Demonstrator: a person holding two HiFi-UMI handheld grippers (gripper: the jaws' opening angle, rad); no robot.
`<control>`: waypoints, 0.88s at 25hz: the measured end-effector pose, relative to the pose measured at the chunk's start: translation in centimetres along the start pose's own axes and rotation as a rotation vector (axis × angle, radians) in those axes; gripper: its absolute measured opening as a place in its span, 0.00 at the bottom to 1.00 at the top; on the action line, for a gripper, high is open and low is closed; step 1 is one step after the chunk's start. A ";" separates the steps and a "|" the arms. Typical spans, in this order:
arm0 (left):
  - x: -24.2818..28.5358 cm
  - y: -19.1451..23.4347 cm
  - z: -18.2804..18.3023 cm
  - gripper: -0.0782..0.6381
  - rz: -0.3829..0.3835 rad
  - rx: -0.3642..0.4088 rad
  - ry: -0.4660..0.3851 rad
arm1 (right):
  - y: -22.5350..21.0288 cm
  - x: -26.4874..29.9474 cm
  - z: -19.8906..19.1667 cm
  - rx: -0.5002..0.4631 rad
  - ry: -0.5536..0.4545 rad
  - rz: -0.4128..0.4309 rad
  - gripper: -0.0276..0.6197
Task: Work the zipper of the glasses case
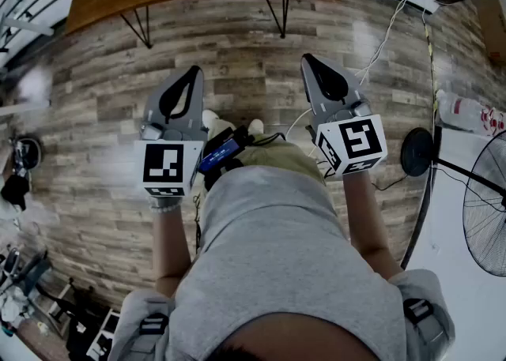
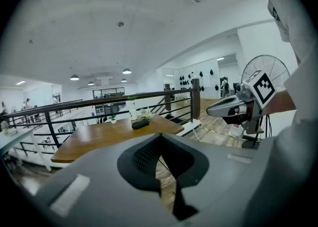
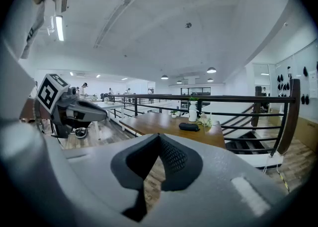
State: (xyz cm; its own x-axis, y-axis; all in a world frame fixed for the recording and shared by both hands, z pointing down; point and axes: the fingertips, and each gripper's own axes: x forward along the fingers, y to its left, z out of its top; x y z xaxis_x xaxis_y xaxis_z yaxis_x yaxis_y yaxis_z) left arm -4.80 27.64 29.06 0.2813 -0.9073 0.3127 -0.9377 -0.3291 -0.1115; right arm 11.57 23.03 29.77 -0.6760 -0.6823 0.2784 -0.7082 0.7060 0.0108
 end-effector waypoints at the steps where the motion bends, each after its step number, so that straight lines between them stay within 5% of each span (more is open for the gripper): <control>1: 0.0 0.1 0.1 0.13 0.001 -0.001 -0.003 | 0.0 0.0 0.0 -0.002 0.001 0.001 0.04; 22: 0.2 0.2 0.2 0.12 0.007 -0.060 -0.015 | 0.5 0.0 -0.1 0.037 -0.001 0.029 0.05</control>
State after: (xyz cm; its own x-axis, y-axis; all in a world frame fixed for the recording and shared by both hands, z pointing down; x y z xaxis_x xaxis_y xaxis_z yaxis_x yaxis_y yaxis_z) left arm -4.95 27.37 28.89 0.2769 -0.9136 0.2977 -0.9502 -0.3064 -0.0564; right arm 11.23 23.35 29.85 -0.6966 -0.6617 0.2772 -0.6952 0.7181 -0.0327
